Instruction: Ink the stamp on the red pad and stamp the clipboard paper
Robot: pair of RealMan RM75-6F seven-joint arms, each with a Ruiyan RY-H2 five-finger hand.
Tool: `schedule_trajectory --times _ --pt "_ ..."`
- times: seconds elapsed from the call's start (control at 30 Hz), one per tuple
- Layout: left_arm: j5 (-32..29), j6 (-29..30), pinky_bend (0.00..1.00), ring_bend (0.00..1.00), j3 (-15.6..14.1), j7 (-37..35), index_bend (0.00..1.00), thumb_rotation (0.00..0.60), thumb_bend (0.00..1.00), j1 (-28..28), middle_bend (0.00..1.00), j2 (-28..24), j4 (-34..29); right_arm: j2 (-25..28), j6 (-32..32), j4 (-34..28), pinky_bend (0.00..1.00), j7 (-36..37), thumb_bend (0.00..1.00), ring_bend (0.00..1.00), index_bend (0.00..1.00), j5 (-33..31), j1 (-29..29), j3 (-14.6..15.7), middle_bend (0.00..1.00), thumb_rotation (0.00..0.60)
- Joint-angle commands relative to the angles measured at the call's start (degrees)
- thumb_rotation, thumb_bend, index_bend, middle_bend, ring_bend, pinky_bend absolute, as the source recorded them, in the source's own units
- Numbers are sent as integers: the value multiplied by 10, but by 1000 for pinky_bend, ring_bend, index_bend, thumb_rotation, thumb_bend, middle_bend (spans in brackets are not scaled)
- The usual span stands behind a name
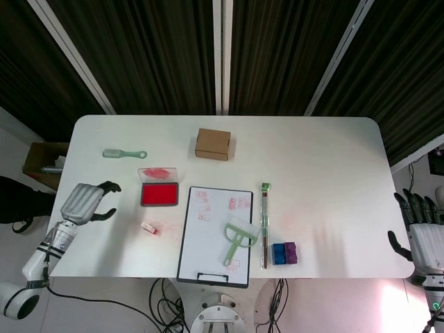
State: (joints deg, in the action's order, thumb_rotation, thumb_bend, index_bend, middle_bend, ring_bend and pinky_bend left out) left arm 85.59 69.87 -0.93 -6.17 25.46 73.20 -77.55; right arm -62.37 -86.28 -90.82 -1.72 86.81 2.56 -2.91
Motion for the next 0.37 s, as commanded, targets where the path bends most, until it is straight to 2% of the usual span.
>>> schedule_trajectory --times 0.03,0.1,0.13,0.23,0.37 --pt "-5 121 228 109 7 116 205 314 186 -74 128 -61 -59 1 -3 2 0 3 281 0 0 2 -3 2 0 600" --pt "-2 127 188 74 -6 128 162 41 144 -90 97 -78 -85 0 -5 6 0 0 261 0 0 0 -7 4 0 600" --pt "2 129 182 64 -15 135 157 0 140 -98 90 -86 -94 1 -5 7 0 -4 258 0 0 -5 -9 4 0 600" --pt "5 133 179 57 -29 147 151 0 137 -117 85 -100 -109 6 3 3 0 -11 253 0 0 -22 -14 5 0 600" --pt "10 145 178 57 -32 136 150 0 140 -132 86 -112 -116 7 3 6 0 -7 250 0 0 -28 -17 5 0 600"
